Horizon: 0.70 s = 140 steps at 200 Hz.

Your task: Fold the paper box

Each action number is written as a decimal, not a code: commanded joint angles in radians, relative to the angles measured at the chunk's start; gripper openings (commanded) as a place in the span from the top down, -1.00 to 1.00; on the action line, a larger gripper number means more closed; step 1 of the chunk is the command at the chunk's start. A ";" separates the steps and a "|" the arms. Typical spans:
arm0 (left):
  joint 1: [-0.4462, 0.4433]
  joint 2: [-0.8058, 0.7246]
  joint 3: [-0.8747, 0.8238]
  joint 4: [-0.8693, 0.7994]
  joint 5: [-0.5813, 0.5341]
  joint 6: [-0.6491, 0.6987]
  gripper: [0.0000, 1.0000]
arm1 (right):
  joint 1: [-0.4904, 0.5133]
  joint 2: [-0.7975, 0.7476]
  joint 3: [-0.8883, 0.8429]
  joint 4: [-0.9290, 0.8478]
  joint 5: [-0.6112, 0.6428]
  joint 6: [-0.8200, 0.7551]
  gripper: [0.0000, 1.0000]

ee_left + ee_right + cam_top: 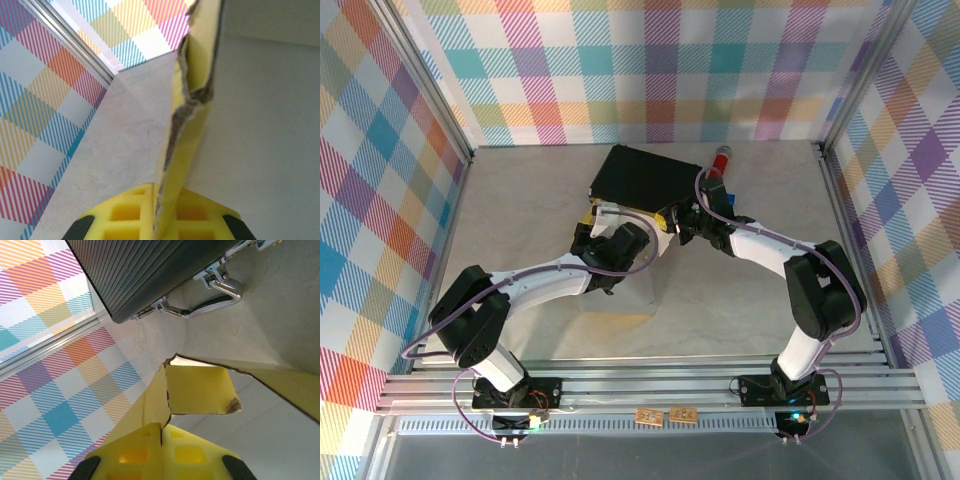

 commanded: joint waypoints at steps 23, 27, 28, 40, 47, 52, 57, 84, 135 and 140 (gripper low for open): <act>-0.028 0.016 0.000 0.184 -0.062 0.075 1.00 | 0.026 0.001 -0.031 0.053 -0.054 0.038 0.64; -0.028 0.020 0.004 0.192 -0.067 0.089 1.00 | 0.026 -0.003 -0.030 0.054 -0.057 0.042 0.58; -0.029 0.020 0.004 0.193 -0.069 0.093 1.00 | 0.026 -0.004 -0.029 0.056 -0.057 0.043 0.56; -0.030 0.034 0.018 0.209 -0.084 0.137 1.00 | 0.026 -0.022 -0.025 0.045 -0.062 0.051 0.39; -0.031 0.045 0.027 0.225 -0.096 0.169 1.00 | 0.026 -0.036 -0.022 0.032 -0.061 0.053 0.30; -0.033 0.054 0.034 0.235 -0.108 0.195 1.00 | 0.026 -0.051 -0.020 0.020 -0.060 0.054 0.24; -0.034 0.063 0.043 0.245 -0.118 0.218 1.00 | 0.026 -0.064 -0.017 0.007 -0.060 0.052 0.20; -0.043 0.118 0.102 0.251 -0.165 0.305 1.00 | 0.007 -0.125 0.000 -0.059 -0.072 0.026 0.06; -0.060 0.165 0.127 0.263 -0.207 0.310 1.00 | -0.008 -0.143 0.039 -0.147 -0.098 -0.024 0.14; -0.061 0.162 0.125 0.254 -0.203 0.302 1.00 | -0.008 -0.142 0.042 -0.148 -0.097 -0.027 0.14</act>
